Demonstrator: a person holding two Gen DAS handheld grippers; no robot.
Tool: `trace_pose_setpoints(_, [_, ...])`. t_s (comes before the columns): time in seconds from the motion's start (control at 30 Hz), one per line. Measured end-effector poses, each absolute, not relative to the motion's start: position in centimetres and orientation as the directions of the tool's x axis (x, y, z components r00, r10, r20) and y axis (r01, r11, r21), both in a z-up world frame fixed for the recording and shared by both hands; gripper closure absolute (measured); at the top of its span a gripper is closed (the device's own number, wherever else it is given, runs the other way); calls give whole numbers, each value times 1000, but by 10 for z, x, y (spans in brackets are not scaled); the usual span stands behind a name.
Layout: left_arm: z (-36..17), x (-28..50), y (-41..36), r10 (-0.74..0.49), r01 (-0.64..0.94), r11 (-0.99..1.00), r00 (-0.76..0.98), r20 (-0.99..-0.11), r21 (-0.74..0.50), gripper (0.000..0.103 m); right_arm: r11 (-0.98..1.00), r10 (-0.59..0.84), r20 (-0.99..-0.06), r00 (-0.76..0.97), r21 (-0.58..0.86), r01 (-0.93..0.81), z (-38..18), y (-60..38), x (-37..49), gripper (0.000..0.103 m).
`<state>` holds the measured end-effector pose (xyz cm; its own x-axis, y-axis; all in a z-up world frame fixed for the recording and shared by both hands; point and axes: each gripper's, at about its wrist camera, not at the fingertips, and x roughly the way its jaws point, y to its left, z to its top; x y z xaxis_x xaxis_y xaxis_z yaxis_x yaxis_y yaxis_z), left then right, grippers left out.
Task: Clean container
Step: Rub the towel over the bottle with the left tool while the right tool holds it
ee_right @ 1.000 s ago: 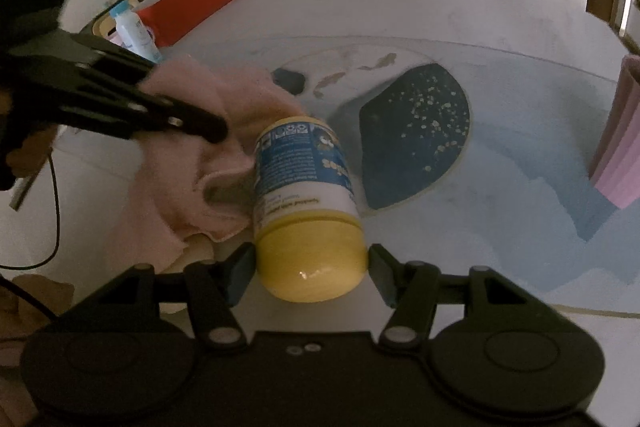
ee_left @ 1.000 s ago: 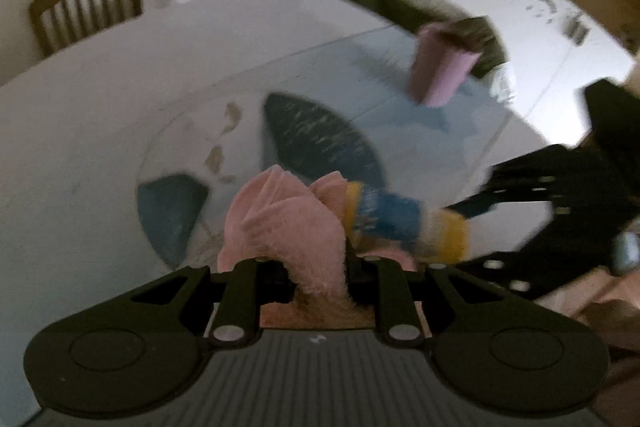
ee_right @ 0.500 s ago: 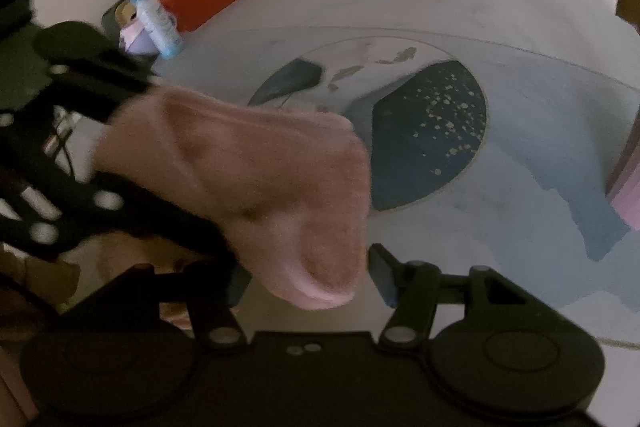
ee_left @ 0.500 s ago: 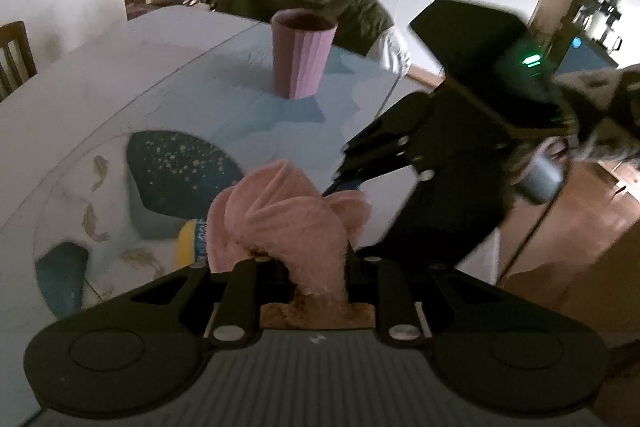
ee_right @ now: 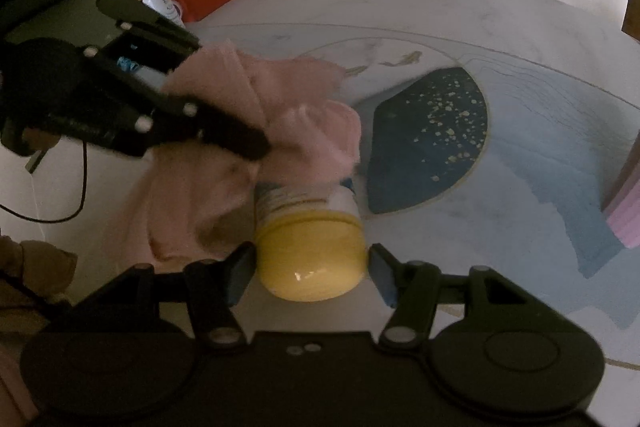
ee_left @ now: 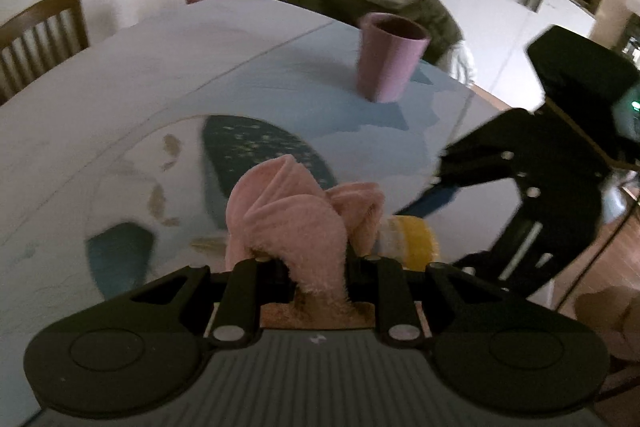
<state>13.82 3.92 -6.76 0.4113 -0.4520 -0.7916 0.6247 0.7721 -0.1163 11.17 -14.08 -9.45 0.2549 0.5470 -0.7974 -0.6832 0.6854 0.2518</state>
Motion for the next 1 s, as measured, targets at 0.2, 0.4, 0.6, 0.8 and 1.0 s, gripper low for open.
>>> trace_pose_setpoints(0.2, [-70,149,57,-403,565,820,447,-799,-97,84,688,545,-798,257,251,-680,-95,-143,113,42])
trace_pose_setpoints(0.4, [-109,156,61,-328,552,831,388,-861,-68,84,680,537,-803,259,231,-696,-95,-143,112,42])
trace_pose_setpoints(0.6, [-110,153,64,-328,536,841,396,-858,-74,83,694,514,-811,279,202,-692,-93,-140,109,41])
trace_pose_setpoints(0.8, [-94,146,67,-347,524,847,417,-840,-90,83,711,439,-820,366,69,-700,-83,-138,92,39])
trace_pose_setpoints(1.0, [-84,141,56,-360,541,837,427,-829,-85,83,722,383,-772,507,-92,-685,-75,-128,64,38])
